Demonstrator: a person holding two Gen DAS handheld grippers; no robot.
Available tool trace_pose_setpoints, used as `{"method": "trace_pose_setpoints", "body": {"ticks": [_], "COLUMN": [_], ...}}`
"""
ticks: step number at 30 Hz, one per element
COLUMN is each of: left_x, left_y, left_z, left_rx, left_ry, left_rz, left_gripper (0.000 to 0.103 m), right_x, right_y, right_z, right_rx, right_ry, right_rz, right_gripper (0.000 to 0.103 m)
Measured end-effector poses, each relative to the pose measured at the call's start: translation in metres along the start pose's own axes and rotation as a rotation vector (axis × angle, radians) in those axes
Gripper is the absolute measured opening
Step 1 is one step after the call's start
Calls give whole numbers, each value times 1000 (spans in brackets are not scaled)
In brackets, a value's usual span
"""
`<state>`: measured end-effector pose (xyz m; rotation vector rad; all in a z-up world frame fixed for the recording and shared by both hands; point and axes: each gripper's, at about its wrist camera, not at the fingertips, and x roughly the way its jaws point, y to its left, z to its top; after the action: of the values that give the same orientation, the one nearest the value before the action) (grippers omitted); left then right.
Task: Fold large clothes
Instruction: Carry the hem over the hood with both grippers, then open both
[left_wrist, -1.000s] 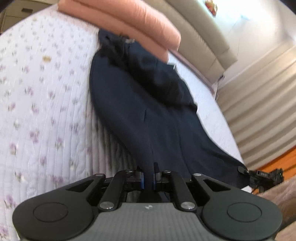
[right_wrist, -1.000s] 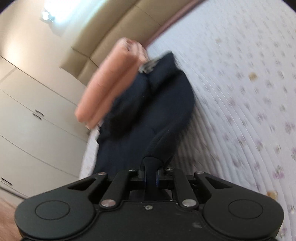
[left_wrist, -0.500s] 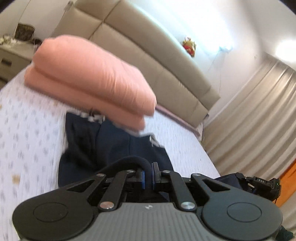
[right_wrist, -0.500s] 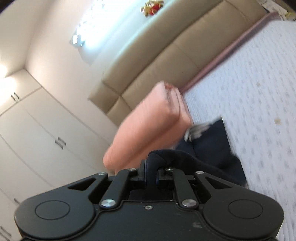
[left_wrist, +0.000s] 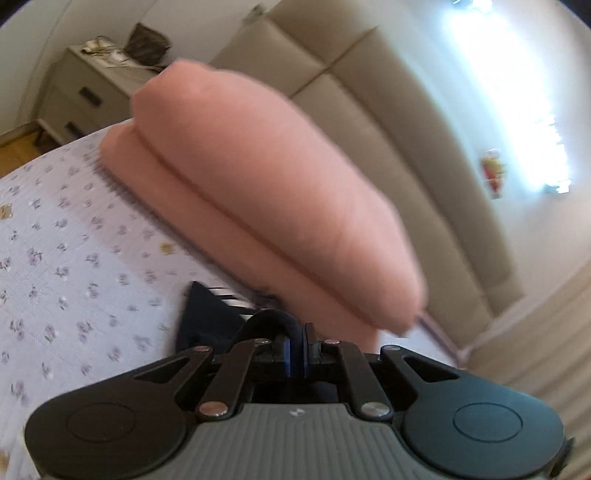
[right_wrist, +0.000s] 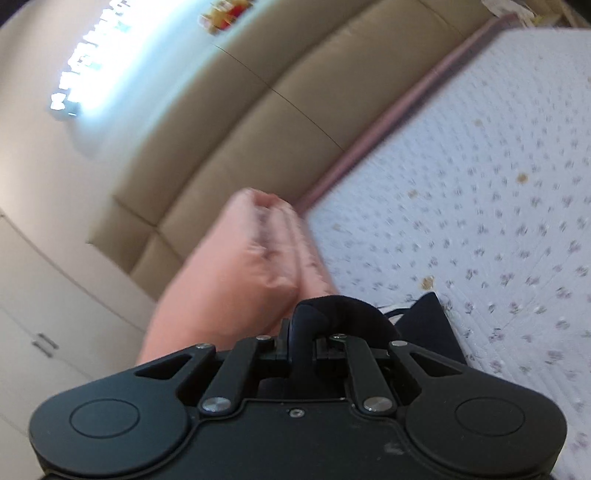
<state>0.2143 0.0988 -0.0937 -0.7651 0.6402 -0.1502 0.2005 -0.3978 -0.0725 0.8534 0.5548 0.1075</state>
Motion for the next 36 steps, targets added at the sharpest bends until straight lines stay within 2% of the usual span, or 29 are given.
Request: {"method": "trace_pose_setpoints", "body": {"ticks": [1, 2, 3, 4, 5, 7, 9, 10, 11, 13, 15, 17, 19, 21, 23, 24, 27, 29, 30, 31, 33, 34, 35, 36], "left_x": [11, 22, 31, 38, 40, 25, 1, -8, -13, -11, 10, 35, 56, 74, 89, 100, 126, 131, 127, 121, 103, 94, 88, 86], "left_y": [6, 12, 17, 21, 24, 30, 27, 22, 14, -6, -20, -31, -36, -42, -50, -54, -58, -53, -49, -46, -46, -50, -55, -61], "left_z": [0, 0, 0, 1, 2, -1, -6, -11, -18, -36, -57, -79, -88, -85, -78, -73, -52, -32, -24, -20, -24, -32, -41, -54], "left_rx": [8, 19, 38, 87, 152, 311, 484, 554, 639, 783, 882, 984, 1009, 974, 953, 956, 869, 727, 663, 635, 670, 725, 783, 861], "left_ry": [11, 22, 35, 61, 86, 86, 73, 79, 107, 201, 313, 372, 357, 325, 271, 230, 49, -47, -73, -68, -27, -17, -7, 13], "left_rz": [22, 45, 64, 86, 97, 74, 17, -11, -50, -105, -98, -68, -45, -51, -63, -42, 119, 238, 242, 209, 96, 44, 4, -35], "left_gripper": [9, 11, 18, 29, 31, 34, 39, 43, 45, 50, 50, 49, 49, 51, 62, 67, 58, 58, 58, 58, 63, 75, 81, 94], "right_x": [16, 33, 45, 52, 55, 43, 21, 13, 10, 20, 37, 58, 72, 83, 96, 101, 114, 106, 98, 89, 70, 64, 61, 61], "right_y": [-6, -12, -17, -17, -16, -12, -7, -4, 0, 10, 15, 16, 14, 16, 19, 21, 22, 20, 20, 22, 29, 32, 36, 41], "right_z": [-1, -1, -4, -7, -9, -18, -34, -43, -54, -84, -113, -136, -148, -149, -138, -131, -89, -64, -56, -53, -61, -70, -83, -99], "right_rx": [9, 15, 0, -29, -68, -201, -349, -407, -479, -649, -760, -807, -806, -803, -784, -767, -629, -518, -489, -495, -584, -632, -688, -750], "right_ry": [9, 19, 32, 53, 74, 65, -13, -25, -5, 94, 192, 282, 297, 277, 248, 226, 53, -72, -107, -116, -110, -102, -79, -33], "right_rz": [-18, -48, -99, -154, -209, -216, -204, -187, -156, -113, -123, -141, -132, -117, -104, -108, -171, -181, -169, -151, -106, -90, -66, -39], "right_gripper": [15, 22, 24, 40, 49, 54, 69, 79, 81, 80, 80, 80, 83, 84, 83, 83, 83, 83, 83, 84, 89, 93, 97, 98]}}
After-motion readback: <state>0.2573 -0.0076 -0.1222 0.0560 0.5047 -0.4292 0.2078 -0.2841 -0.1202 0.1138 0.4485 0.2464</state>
